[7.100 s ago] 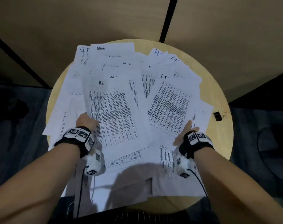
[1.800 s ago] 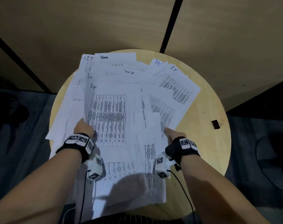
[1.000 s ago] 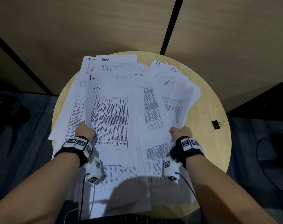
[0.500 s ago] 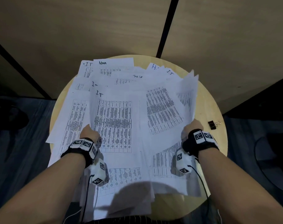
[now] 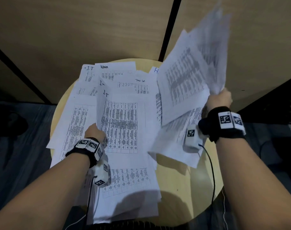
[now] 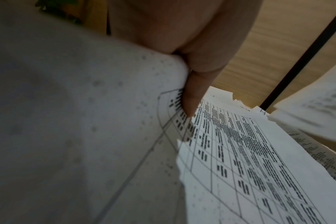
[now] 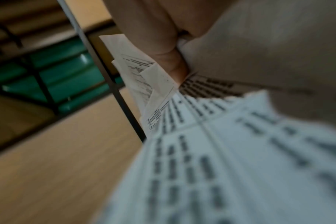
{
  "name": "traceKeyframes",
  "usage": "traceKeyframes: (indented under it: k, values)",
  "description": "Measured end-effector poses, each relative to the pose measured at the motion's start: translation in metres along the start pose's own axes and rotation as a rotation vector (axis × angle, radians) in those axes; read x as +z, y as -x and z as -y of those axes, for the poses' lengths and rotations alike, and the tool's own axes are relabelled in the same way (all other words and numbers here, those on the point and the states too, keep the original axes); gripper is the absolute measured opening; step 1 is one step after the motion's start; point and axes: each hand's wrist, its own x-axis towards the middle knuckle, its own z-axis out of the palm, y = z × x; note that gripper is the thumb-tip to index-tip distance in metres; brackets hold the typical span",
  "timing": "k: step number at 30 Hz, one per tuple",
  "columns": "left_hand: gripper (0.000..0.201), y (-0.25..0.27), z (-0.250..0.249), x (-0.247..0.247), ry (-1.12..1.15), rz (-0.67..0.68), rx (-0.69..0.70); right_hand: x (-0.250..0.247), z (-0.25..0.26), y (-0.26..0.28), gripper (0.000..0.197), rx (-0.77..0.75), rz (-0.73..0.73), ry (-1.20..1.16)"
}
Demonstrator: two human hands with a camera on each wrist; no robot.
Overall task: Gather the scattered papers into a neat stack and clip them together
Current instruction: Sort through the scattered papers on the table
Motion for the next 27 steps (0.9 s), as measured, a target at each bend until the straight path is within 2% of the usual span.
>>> traceKeyframes:
  k: [2, 5, 9, 12, 15, 17, 19, 22, 24, 26, 27]
  values:
    - [0.032, 0.001, -0.001, 0.000, -0.005, 0.000, -0.011, -0.011, 0.013, -0.009, 0.036, 0.043, -0.034, -0.247]
    - [0.031, 0.002, -0.002, 0.002, 0.034, 0.007, -0.037, -0.016, 0.012, -0.019, 0.031, 0.163, 0.052, -0.456]
    - [0.023, 0.004, -0.004, 0.002, 0.131, 0.034, -0.041, 0.016, -0.027, -0.004, 0.019, 0.160, 0.297, -0.293]
    - [0.025, 0.007, -0.003, -0.001, 0.204, 0.035, -0.035, 0.045, -0.068, 0.024, 0.018, 0.160, 0.500, -0.127]
    - [0.023, 0.007, 0.002, -0.002, 0.266, 0.049, -0.025, 0.066, -0.098, 0.055, 0.027, 0.227, 0.670, 0.003]
    - [0.034, 0.010, 0.000, -0.002, 0.340, 0.049, -0.041, 0.074, -0.108, 0.073, 0.037, 0.232, 0.759, 0.058]
    - [0.057, 0.012, -0.002, -0.005, 0.414, 0.057, -0.107, 0.085, -0.117, 0.084, 0.042, 0.235, 0.843, 0.155]
    - [0.085, 0.013, -0.002, -0.006, 0.606, 0.129, -0.188, 0.099, -0.121, 0.091, 0.056, 0.293, 0.806, 0.163]
    - [0.090, 0.013, 0.002, -0.005, 0.623, 0.179, -0.161, 0.103, -0.120, 0.091, 0.055, 0.324, 0.653, 0.057]
    - [0.061, 0.010, 0.005, -0.003, 0.536, 0.131, -0.131, 0.106, -0.116, 0.089, 0.049, 0.329, 0.586, 0.048]
    - [0.055, 0.007, 0.006, -0.003, 0.475, 0.107, -0.127, 0.106, -0.115, 0.088, 0.042, 0.316, 0.625, 0.070]
